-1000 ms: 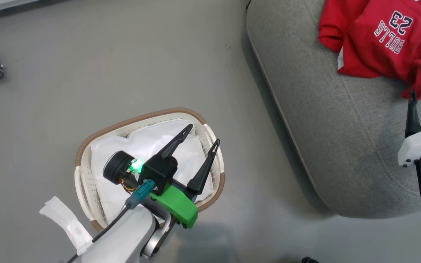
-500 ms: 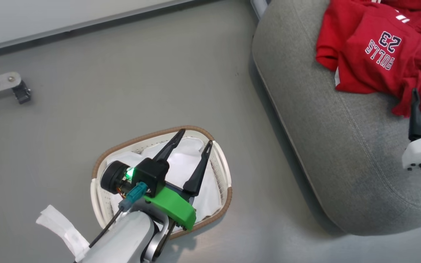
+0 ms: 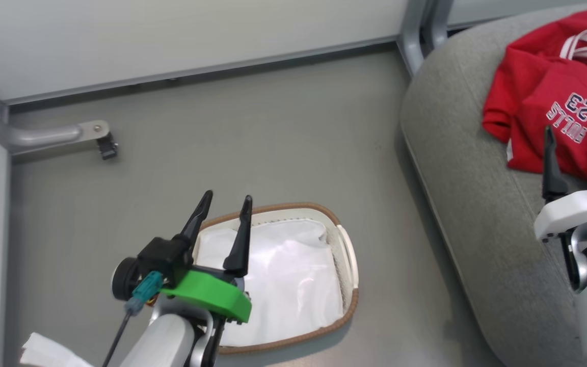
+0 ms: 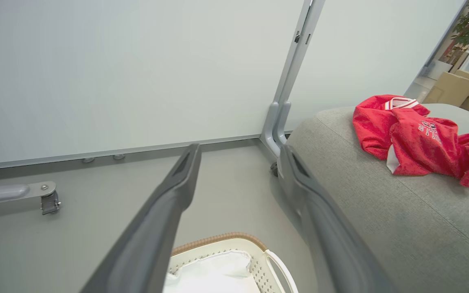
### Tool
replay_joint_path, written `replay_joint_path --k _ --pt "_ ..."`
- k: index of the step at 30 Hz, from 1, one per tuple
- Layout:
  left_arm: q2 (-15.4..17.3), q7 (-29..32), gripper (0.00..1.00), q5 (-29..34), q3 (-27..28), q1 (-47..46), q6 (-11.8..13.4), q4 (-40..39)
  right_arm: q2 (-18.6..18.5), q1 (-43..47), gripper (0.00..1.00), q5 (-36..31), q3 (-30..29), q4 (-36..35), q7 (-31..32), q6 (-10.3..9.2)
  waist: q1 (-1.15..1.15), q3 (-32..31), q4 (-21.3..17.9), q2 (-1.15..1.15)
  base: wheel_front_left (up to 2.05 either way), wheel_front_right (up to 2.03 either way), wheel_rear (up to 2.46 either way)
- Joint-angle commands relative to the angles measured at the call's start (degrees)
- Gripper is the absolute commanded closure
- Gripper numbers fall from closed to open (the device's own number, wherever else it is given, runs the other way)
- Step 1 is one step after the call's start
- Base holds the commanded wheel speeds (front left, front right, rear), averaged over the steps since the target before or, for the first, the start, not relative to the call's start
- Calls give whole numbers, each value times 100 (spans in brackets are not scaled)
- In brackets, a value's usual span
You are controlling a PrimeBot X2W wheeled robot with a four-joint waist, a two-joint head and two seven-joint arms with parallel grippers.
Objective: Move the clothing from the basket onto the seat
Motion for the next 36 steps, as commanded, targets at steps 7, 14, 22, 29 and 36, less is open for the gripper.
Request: replay_joint_path --k 7,14,22,29,36 --pt "-174 -3 0 284 855 676 -101 58 289 322 0 132 371 -9 -27 -8 0 -692 770 0 0 0 0" --pt "-315 -3 0 460 1464 1157 -177 146 605 633 0 293 498 -70 -27 -8 0 -921 1049 0 0 0 0" --pt "-492 -4 0 696 1987 1645 -247 -25 825 1226 0 739 859 -248 -27 -8 0 -1040 1098 0 0 0 0" --pt "-604 -4 0 790 2188 1961 -356 -175 837 1720 0 1250 1307 -466 -27 -8 0 -1091 1011 0 0 0 0" --pt "-640 -4 0 764 2303 2145 -402 -201 838 2024 0 1362 1484 -659 -27 -8 0 -1129 884 0 0 0 0"
